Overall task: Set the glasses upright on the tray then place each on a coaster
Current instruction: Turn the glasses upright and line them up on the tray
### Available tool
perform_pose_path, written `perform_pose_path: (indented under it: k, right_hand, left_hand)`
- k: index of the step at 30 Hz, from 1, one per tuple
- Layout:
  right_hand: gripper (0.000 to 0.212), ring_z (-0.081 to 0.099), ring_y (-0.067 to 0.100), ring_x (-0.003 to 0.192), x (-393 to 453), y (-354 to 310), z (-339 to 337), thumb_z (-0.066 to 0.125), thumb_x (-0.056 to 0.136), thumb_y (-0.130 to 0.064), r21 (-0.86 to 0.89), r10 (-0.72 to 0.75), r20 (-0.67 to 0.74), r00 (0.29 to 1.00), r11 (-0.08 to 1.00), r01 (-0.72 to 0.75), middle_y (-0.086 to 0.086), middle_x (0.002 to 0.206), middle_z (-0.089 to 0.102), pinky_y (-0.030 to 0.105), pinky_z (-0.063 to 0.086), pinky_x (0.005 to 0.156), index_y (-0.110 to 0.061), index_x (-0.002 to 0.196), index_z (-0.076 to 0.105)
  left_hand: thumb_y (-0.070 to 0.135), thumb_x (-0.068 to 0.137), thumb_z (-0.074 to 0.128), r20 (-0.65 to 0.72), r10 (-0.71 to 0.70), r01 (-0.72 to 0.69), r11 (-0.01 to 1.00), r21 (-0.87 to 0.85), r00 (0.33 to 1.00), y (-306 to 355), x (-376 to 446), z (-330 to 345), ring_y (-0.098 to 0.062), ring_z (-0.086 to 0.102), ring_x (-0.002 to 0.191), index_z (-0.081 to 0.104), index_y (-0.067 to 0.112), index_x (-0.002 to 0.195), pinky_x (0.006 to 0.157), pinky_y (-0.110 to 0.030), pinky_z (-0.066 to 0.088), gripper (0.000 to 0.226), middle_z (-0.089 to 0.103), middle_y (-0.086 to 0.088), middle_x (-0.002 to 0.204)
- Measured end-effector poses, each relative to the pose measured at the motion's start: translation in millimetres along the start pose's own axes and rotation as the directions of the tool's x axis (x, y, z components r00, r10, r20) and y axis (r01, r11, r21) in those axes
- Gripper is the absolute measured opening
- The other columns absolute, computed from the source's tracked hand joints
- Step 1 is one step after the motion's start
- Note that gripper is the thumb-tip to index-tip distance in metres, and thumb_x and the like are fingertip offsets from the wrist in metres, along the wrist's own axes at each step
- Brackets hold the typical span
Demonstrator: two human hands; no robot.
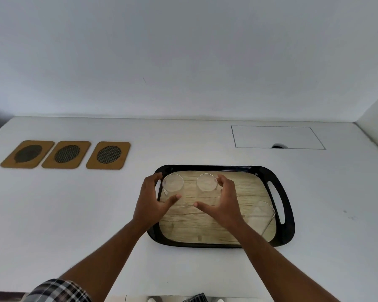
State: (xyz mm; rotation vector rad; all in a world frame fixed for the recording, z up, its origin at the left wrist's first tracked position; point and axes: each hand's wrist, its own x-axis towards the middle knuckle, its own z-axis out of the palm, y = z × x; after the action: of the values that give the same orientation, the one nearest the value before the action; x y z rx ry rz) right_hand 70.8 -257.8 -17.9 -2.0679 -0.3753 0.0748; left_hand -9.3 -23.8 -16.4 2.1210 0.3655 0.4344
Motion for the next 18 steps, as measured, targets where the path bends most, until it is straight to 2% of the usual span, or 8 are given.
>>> perform_pose_path:
  k: [3, 6, 9, 11, 14, 16, 18]
  right_hand:
    - [0.113, 0.04, 0.015, 0.136, -5.8, -0.3, -12.9, 0.093, 0.061, -0.059, -0.028, 0.039, 0.039, 0.998, 0.999, -0.038, -0.004, 0.145, 0.043, 0.033, 0.038, 0.11, -0.02, 0.151, 0.038]
    - [0.105, 0.039, 0.016, 0.14, -11.2, 3.9, -26.2, 0.091, 0.068, -0.056, -0.04, 0.09, 0.07, 0.993, 0.995, -0.087, -0.003, 0.15, 0.042, 0.036, 0.037, 0.115, -0.019, 0.152, 0.04]
    - [0.083, 0.047, 0.014, 0.135, -16.3, 7.2, -40.4, 0.088, 0.077, -0.048, -0.03, 0.115, 0.036, 0.993, 0.993, -0.114, -0.005, 0.143, 0.049, 0.04, 0.043, 0.115, -0.02, 0.145, 0.05]
    - [0.067, 0.053, 0.01, 0.128, -19.3, 8.2, -49.0, 0.085, 0.081, -0.042, -0.053, 0.117, -0.018, 0.993, 0.992, -0.118, -0.007, 0.136, 0.053, 0.04, 0.049, 0.11, -0.021, 0.138, 0.057]
    - [0.045, 0.057, 0.008, 0.12, -21.9, 8.5, -59.6, 0.082, 0.085, -0.035, -0.127, 0.091, -0.133, 0.987, 0.986, -0.108, -0.01, 0.128, 0.056, 0.039, 0.052, 0.105, -0.022, 0.125, 0.066]
    - [0.039, 0.056, 0.011, 0.121, -23.9, 9.5, -66.7, 0.081, 0.086, -0.035, -0.208, 0.1, -0.2, 0.975, 0.968, -0.142, -0.008, 0.126, 0.058, 0.039, 0.052, 0.103, -0.022, 0.121, 0.069]
    - [0.041, 0.051, 0.019, 0.128, -28.0, 12.2, -73.4, 0.079, 0.086, -0.039, -0.318, 0.154, -0.229, 0.961, 0.921, -0.224, -0.003, 0.13, 0.058, 0.042, 0.048, 0.104, -0.021, 0.122, 0.068]
  left_hand:
    - [0.081, 0.082, 0.052, -0.044, -0.006, 0.007, 1.0, 0.011, 0.999, -12.0, -1.2, -3.3, -0.013, 0.043, 0.138, 0.042, 0.02, 0.141, 0.112, -0.032, 0.038, 0.085, 0.049, 0.003, 0.142]
    - [0.076, 0.091, 0.033, -0.102, -0.053, 0.06, 0.996, 0.059, 0.993, -25.9, -5.0, -7.1, -0.019, 0.042, 0.141, 0.042, 0.017, 0.143, 0.113, -0.034, 0.035, 0.079, 0.048, -0.005, 0.147]
    - [0.064, 0.099, 0.027, -0.205, -0.149, 0.166, 0.983, 0.073, 0.968, -43.2, -10.2, -13.1, -0.027, 0.046, 0.138, 0.043, 0.01, 0.143, 0.111, -0.036, 0.035, 0.071, 0.05, -0.013, 0.146]
    - [0.054, 0.101, 0.028, -0.221, -0.224, 0.252, 0.962, 0.103, 0.949, -56.2, -12.9, -18.1, -0.034, 0.045, 0.139, 0.042, 0.006, 0.145, 0.113, -0.042, 0.036, 0.066, 0.049, -0.018, 0.148]
    - [0.041, 0.105, 0.035, -0.139, -0.285, 0.311, 0.922, 0.23, 0.948, -74.5, -21.5, -24.2, -0.037, 0.033, 0.148, 0.033, 0.004, 0.152, 0.123, -0.051, 0.026, 0.059, 0.039, -0.02, 0.157]
    - [0.036, 0.105, 0.04, -0.043, -0.226, 0.224, 0.883, 0.413, 0.973, -84.4, -30.2, -25.7, -0.034, 0.019, 0.154, 0.025, 0.004, 0.156, 0.126, -0.047, 0.016, 0.062, 0.028, -0.018, 0.164]
    - [0.037, 0.104, 0.038, 0.038, -0.162, 0.113, 0.821, 0.559, 0.986, -91.4, -37.3, -24.7, -0.031, 0.009, 0.157, 0.018, 0.004, 0.158, 0.128, -0.046, 0.011, 0.067, 0.018, -0.015, 0.168]
